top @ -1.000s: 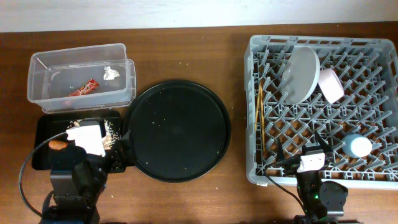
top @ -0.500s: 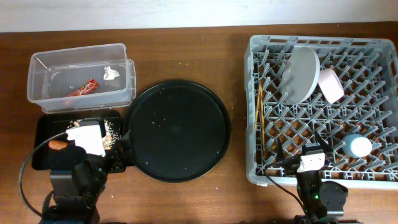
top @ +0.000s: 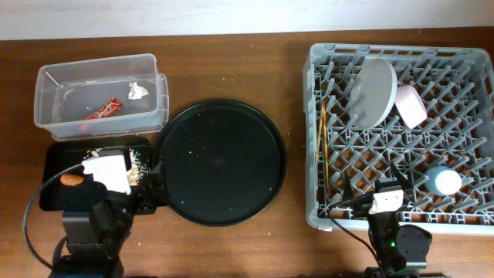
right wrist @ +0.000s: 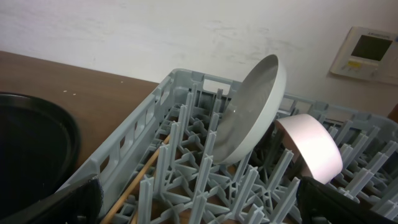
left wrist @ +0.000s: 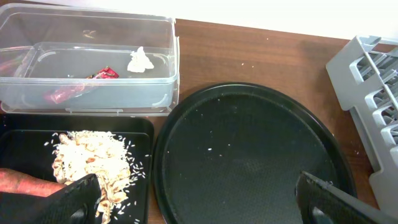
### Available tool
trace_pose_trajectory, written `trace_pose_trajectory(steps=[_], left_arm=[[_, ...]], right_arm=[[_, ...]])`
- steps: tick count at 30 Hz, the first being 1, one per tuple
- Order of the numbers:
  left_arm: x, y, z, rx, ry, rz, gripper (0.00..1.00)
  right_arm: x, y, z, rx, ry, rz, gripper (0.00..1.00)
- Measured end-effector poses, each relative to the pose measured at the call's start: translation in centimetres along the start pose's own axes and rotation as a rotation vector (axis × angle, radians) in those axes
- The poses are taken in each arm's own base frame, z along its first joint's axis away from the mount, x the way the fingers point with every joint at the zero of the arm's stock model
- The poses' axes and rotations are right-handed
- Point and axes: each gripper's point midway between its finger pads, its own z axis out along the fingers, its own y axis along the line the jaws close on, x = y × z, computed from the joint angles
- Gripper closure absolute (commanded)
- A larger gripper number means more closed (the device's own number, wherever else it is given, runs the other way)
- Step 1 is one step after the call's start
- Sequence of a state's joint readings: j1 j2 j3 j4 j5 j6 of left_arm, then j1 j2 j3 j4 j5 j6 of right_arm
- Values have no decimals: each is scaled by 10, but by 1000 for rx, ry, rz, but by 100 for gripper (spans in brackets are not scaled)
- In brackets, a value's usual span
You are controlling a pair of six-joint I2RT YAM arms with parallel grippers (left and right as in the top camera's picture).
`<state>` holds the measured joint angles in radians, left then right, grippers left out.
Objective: Sort waste into correct bins and load items into the dishwasher rack
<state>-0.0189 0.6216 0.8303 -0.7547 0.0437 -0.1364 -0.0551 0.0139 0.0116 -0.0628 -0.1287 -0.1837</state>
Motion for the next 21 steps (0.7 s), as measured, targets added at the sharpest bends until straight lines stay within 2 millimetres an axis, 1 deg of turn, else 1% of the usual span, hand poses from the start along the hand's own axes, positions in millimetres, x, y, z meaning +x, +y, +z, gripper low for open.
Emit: trace_pose_trajectory(steps=[3,5,7,9,11,14,16,17,18,19,21], left_arm=[[0,0,0,-2,0,1,1],[4,4,-3,-20,5,4,1],[14,7,-6,-27,-27,10,1],[23,9,-7,-22,-102,22,1],[35,11,-2,-14,-187,29,1],[53,14,15,-2,-302,43,1],[58,15,24,3,-365,58,1],[52,15,26,8,-441,75,1],[53,15,30,9,-493,97,1],[49,15,32,9,-551,117,1],[53,15,38,-3,-561,166,1]], right_arm=[[0,0,0,0,0,0,2],[0,0,0,0,0,0,2],[0,0,0,0,0,0,2],[0,0,0,0,0,0,2],[0,0,0,0,0,0,2],[0,0,0,0,0,1,2],[0,0,0,0,0,1,2],[0,0,0,0,-1,1,2],[0,0,0,0,-2,0,2],[-1,0,0,1,-3,0,2],[-1,0,0,0,-3,0,2]])
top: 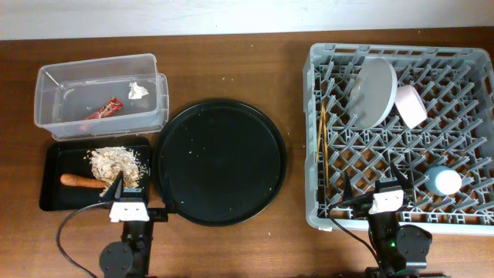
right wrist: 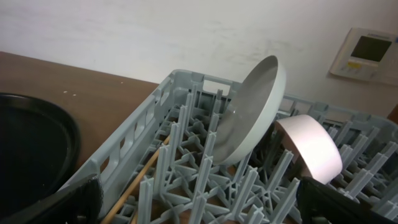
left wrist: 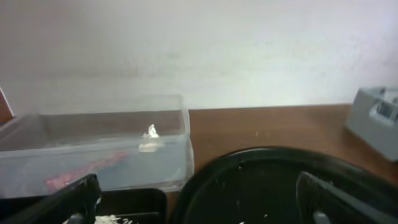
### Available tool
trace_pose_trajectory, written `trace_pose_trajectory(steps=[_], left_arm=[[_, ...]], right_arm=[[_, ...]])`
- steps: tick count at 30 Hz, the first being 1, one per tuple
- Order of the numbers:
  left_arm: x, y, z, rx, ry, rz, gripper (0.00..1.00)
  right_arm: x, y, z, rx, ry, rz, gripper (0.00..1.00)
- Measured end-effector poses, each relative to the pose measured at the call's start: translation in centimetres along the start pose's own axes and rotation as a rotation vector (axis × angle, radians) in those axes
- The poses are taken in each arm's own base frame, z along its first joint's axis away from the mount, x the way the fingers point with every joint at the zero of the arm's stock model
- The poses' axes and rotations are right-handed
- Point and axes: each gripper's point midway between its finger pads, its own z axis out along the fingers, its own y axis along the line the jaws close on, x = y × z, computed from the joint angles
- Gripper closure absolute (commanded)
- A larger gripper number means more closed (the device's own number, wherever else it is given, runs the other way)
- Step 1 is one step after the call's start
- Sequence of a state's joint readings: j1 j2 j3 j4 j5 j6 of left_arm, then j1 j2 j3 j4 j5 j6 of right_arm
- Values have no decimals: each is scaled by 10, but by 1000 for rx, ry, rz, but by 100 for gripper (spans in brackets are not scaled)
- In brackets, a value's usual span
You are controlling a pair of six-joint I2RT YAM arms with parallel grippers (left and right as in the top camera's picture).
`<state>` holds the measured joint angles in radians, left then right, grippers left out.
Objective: Sort waste into correct bins and load items into the dishwasher rack
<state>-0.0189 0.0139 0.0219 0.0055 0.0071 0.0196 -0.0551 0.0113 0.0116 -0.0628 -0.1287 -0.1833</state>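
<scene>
A clear bin (top: pixel 100 96) at the back left holds a red wrapper (top: pixel 104 110) and a crumpled white tissue (top: pixel 137 90). In front of it, a small black tray (top: pixel 54 158) carries a heap of rice scraps (top: pixel 112 161) and an orange sausage-like piece (top: pixel 81 181). The grey dishwasher rack (top: pixel 316 116) on the right holds a grey plate (top: pixel 373 93), a pink cup (top: pixel 411 106), chopsticks (top: pixel 324 147) and a light-blue cup (top: pixel 445 181). My left gripper (top: pixel 126 191) stands open and empty at the tray's front edge. Also open and empty, my right gripper (right wrist: pixel 199 205) hangs over the rack's front.
A large round black tray (top: pixel 220 162) with a few crumbs lies between the small tray and the rack. The left wrist view looks level across it to the clear bin (left wrist: pixel 93 143) and a rack corner (left wrist: pixel 376 118).
My left arm has drawn back from over the small black tray to the table's front edge, uncovering the rice and the orange piece. Its camera now looks level. The right arm has not moved.
</scene>
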Motion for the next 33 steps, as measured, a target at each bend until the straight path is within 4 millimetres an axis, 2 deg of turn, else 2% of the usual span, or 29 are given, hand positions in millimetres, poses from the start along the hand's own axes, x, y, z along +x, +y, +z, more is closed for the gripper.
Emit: trace_pose_trajectory(steps=[2,4,33], left_arm=[[5,-1,0,4,14,63,1],[24,-2,-1,14,91,95,1],[24,-2,-1,15,90,118,1]], right_arm=[[0,0,0,0,0,0,2],[0,0,0,0,0,0,2],[0,0,0,0,0,0,2]])
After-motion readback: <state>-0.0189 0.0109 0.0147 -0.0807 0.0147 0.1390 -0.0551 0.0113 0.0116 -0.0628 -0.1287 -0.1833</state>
